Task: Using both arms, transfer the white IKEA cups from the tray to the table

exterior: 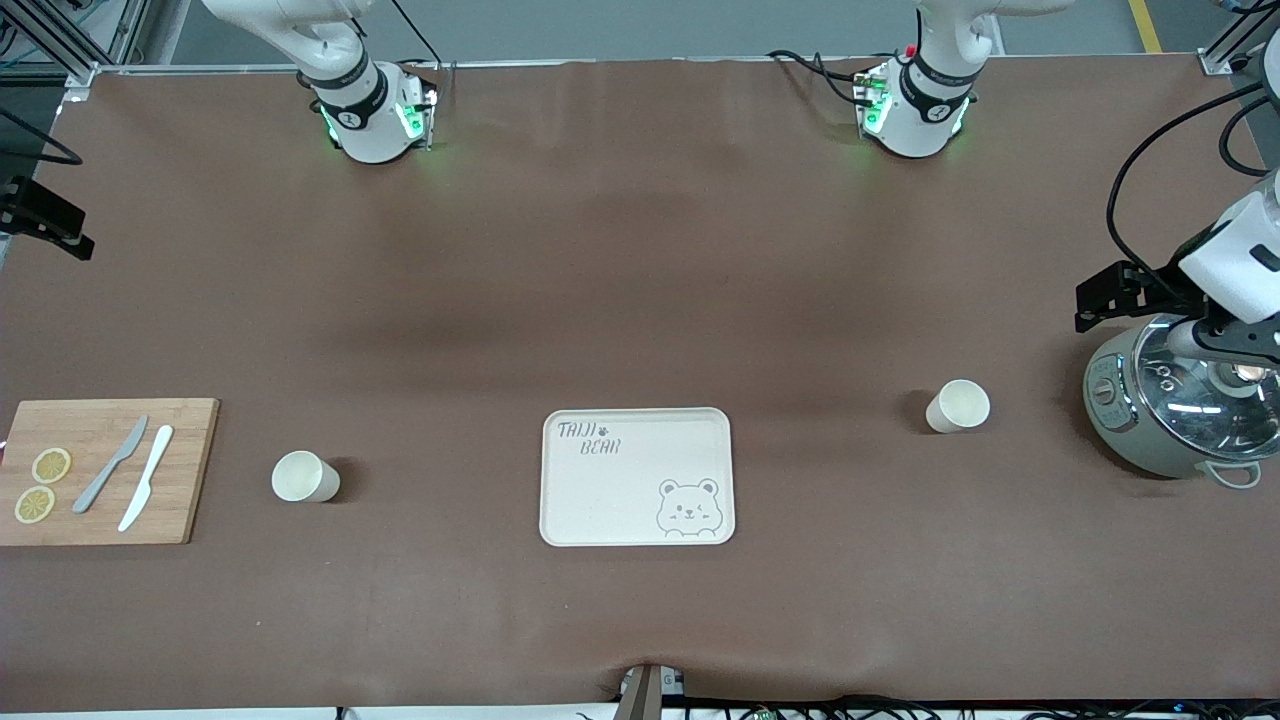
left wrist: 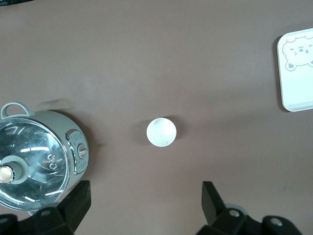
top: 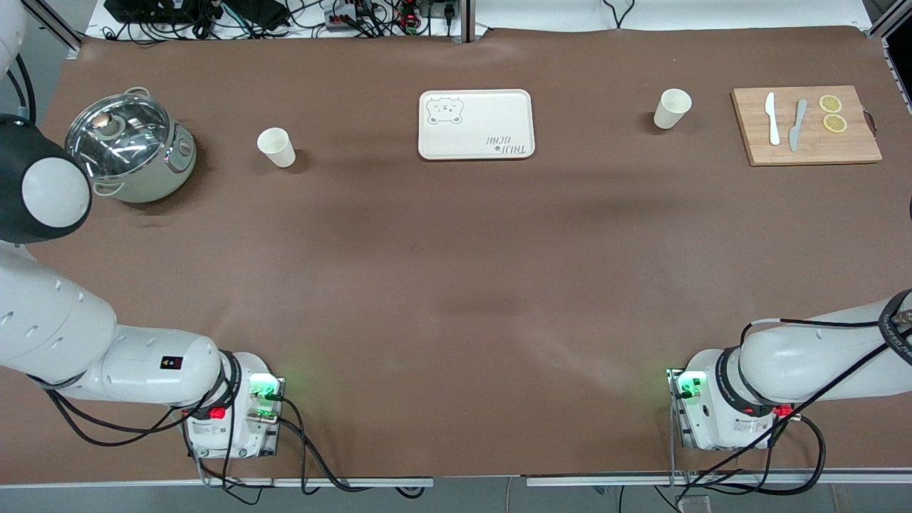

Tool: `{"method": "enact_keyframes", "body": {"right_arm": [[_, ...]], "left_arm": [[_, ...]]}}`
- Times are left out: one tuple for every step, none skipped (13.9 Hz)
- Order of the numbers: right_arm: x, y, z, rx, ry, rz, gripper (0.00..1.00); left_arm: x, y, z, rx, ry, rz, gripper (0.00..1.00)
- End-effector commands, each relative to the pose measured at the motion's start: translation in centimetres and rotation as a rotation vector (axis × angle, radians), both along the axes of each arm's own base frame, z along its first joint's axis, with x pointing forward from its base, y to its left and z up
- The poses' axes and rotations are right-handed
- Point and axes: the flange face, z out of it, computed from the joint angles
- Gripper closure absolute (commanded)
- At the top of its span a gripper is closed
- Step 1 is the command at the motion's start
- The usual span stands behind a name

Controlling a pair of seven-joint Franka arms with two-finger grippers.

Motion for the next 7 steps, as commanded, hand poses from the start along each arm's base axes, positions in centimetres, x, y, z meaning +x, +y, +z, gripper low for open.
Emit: {"method": "enact_keyframes", "body": {"right_arm": [[0.33,-0.57,-0.45,-0.010,0.001,0.003,0.00],[0.53,-0.60,-0.86,-0.005,0.008,0.002,0.00],[0.54,-0.56,-0.79,-0.002,0.006,0.002,0.00],[0.54,-0.46,-0.80,-0.001,0.006,0.004,0.00],[0.54,-0.49,-0.80,0.004,0.006,0.001,0.00],[0.54,-0.46,-0.81,0.020,0.005,0.000,0.00],[0.52,-0.52,-0.83,0.037,0.005,-0.006,0.00]], "left_arm": [[0.10,0.08,-0.03,-0.001,-0.008,0.007,0.00],[0.23,0.07,-0.31,0.000,-0.003,0.007,0.00],[0.23,0.07,-0.31,0.000,-0.003,0.007,0.00],[0.23,0.16,-0.31,0.000,-0.003,0.008,0.00],[0.19,0.16,-0.22,0.000,-0.005,0.008,0.00],[0.23,0.16,-0.31,0.000,-0.003,0.008,0.00],[0.23,0.16,-0.31,0.000,-0.003,0.008,0.00]]}}
